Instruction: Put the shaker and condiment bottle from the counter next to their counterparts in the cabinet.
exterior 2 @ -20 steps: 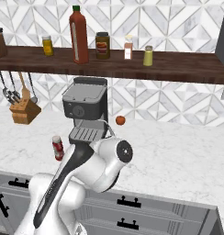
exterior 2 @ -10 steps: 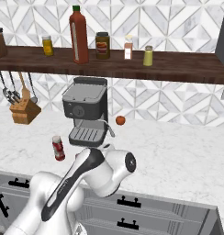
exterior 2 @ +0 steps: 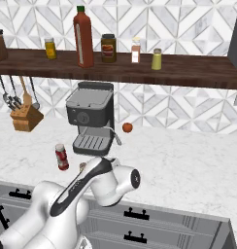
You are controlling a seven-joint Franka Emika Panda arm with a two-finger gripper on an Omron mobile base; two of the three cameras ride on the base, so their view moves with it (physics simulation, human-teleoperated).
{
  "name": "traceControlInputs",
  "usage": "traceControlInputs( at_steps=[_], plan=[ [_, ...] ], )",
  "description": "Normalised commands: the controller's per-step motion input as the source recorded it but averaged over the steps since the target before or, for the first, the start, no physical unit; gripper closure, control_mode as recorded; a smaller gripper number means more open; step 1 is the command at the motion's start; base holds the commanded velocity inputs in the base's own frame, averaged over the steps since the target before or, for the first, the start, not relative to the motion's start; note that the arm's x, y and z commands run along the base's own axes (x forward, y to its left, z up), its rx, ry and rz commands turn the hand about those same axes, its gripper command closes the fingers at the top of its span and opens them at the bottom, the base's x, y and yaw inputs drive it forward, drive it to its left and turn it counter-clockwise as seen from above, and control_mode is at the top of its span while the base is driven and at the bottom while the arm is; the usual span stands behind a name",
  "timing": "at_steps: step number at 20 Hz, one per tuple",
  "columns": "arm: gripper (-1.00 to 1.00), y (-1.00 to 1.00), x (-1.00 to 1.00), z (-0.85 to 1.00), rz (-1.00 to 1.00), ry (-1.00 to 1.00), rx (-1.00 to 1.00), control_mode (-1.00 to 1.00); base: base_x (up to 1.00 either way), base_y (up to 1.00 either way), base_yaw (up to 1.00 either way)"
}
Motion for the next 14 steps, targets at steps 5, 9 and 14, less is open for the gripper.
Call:
traceControlInputs(
  at_steps=[5,9,14],
  plan=[
    [-1.0,0.0,0.37,-0.16,0.03,0.0,0.08,-1.0,0.0,0.0,0.0],
    [-1.0,0.0,0.35,-0.15,0.0,0.0,0.01,-1.0,0.0,0.0,0.0],
    [-1.0,0.0,0.28,-0.21,0.0,0.0,0.01,-1.0,0.0,0.0,0.0]
  ],
)
